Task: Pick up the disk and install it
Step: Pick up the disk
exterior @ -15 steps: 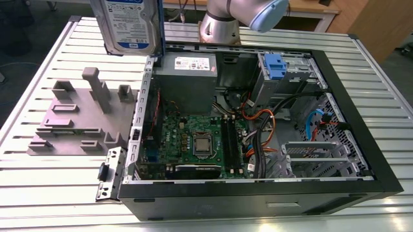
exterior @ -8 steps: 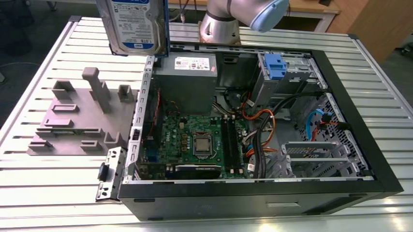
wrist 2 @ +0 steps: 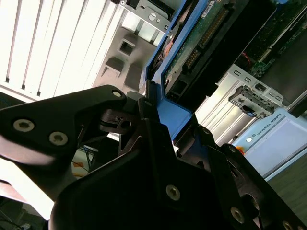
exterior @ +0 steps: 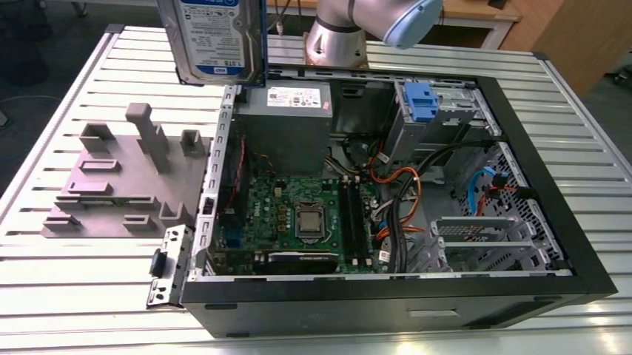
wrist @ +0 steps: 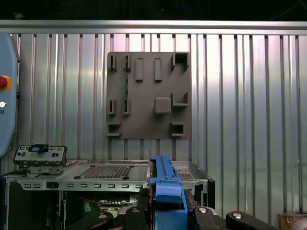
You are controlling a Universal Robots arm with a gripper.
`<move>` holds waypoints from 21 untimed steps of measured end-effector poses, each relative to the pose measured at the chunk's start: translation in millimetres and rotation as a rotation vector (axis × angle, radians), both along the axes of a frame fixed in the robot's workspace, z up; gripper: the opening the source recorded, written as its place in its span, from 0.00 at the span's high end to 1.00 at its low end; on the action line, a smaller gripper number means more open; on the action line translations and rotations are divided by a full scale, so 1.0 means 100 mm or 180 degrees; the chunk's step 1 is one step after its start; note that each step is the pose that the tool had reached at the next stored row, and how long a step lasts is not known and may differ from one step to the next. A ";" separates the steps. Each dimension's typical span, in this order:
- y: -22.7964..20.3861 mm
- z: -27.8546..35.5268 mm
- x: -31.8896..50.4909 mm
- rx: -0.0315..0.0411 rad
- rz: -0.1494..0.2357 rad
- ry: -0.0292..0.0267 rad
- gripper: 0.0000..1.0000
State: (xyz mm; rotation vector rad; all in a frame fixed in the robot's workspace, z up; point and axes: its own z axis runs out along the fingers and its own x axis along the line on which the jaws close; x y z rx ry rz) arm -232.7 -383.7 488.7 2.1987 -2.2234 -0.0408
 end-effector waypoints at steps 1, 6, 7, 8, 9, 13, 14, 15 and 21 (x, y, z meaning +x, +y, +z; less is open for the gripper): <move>0.000 0.000 0.013 0.0000 0.0000 0.0000 0.64; 0.000 0.000 0.073 0.0000 0.0000 0.0000 0.64; 0.000 0.000 0.083 0.0000 0.0000 0.0000 0.64; 0.000 0.000 0.094 0.0000 0.0000 0.0000 0.64; 0.000 0.000 0.105 0.0000 0.0000 0.0000 0.64; -0.005 0.000 0.122 0.0000 0.0000 0.0000 0.64; -0.012 0.000 0.124 0.0000 0.0000 0.0000 0.64; -0.023 0.000 0.125 0.0000 0.0000 0.0000 0.64; -0.126 0.000 0.130 0.0000 0.0000 0.0000 0.64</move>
